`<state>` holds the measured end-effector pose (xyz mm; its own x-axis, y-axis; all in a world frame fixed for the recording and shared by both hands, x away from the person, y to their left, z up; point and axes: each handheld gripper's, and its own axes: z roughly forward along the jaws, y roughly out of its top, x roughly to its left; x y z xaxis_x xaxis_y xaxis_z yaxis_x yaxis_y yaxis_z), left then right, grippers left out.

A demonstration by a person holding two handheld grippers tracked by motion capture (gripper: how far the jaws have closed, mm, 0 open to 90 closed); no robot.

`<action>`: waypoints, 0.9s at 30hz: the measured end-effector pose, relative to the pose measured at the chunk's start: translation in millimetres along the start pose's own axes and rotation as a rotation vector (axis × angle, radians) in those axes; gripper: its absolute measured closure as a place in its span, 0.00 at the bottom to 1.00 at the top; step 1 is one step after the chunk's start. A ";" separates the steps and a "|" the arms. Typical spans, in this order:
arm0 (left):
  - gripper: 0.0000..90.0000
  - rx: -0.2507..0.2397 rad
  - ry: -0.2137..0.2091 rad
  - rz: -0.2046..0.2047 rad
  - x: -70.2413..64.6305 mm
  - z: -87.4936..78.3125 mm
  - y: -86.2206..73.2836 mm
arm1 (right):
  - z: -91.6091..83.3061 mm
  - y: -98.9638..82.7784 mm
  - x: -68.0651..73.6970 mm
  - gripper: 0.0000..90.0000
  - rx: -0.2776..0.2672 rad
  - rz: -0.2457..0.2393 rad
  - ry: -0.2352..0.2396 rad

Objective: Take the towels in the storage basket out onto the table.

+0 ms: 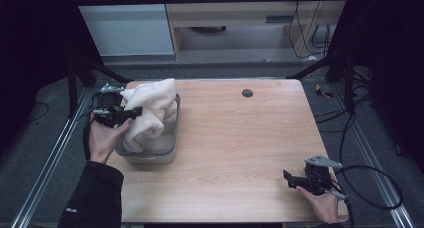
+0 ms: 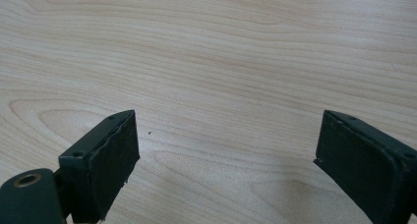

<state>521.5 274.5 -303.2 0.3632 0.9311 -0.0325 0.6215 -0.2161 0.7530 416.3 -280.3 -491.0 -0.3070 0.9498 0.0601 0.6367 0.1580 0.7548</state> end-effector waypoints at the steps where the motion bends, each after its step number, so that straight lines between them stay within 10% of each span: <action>1: 0.73 -0.007 0.000 0.000 -0.3 -1.5 1.1 | 0.0 0.0 -0.1 0.10 -0.001 0.000 0.000; 27: 0.73 -0.056 -0.030 0.061 -22.2 -35.9 25.2 | -0.8 0.1 0.3 0.10 -0.003 0.004 0.004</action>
<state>504.2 258.8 -259.9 0.4202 0.9074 -0.0048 0.5583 -0.2544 0.7896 415.7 -280.3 -490.5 -0.3074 0.9493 0.0653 0.6359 0.1539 0.7563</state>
